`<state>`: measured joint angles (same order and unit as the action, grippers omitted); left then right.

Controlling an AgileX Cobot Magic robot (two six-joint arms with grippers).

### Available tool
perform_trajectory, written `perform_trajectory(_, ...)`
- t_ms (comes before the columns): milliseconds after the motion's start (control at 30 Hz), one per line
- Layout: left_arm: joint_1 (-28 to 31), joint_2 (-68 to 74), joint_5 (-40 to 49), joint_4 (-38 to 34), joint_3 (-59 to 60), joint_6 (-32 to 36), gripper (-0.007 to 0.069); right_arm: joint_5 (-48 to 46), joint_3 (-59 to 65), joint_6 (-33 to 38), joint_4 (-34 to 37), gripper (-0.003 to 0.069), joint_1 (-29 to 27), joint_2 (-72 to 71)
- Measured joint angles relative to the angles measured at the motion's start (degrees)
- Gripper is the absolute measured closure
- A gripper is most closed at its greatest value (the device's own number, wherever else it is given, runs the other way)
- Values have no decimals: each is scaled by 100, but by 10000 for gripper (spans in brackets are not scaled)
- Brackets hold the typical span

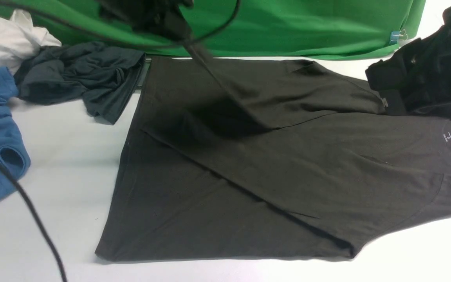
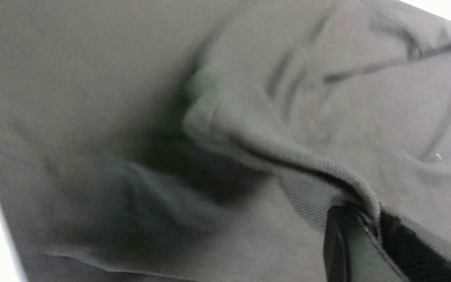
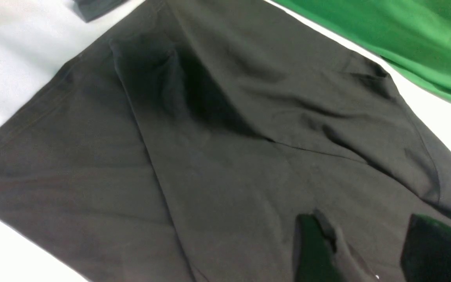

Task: Fold a long-sleeved shirt on a white desktop.
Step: 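Fold the left side of the dark shirt inward over its body with the left gripper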

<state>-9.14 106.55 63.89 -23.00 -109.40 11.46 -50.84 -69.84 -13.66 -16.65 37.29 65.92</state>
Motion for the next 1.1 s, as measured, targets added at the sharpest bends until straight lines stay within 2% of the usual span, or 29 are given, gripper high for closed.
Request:
perform_trajectory(100,-42,-116,31,492,88,-276,584,0,0,0,0,316,0,0)
perform_trajectory(167,-161,-134,-125,839,575,-602,584,0,0,4,0,316,0,0)
perform_trajectory(367,-481,300,-747,812,2138,-901,583,-6,0,4,-6,316,0,0)
perform_trajectory(533,-479,553,-954,1046,2525,-1186,569,14,0,4,-6,316,0,0)
perform_trajectory(600,-479,583,-1032,1368,2550,-1381,550,21,0,4,-6,316,0,0)
perform_trajectory(767,-475,585,-1072,2018,2550,-1868,459,21,0,23,-12,316,0,0)
perform_trajectory(833,-461,589,-929,2083,2550,-1922,379,21,0,46,-12,316,0,2)
perform_trajectory(867,-461,589,-878,2057,2550,-1902,366,23,0,54,-12,316,0,7)
perform_trajectory(933,-461,589,-686,1761,2550,-1550,272,23,-5,80,-12,316,0,41)
perform_trajectory(1000,-461,589,-657,1622,2550,-1455,246,28,-6,86,-12,316,0,68)
perform_trajectory(1100,-461,542,-650,1128,2550,-1098,144,15,-6,100,-12,316,0,174)
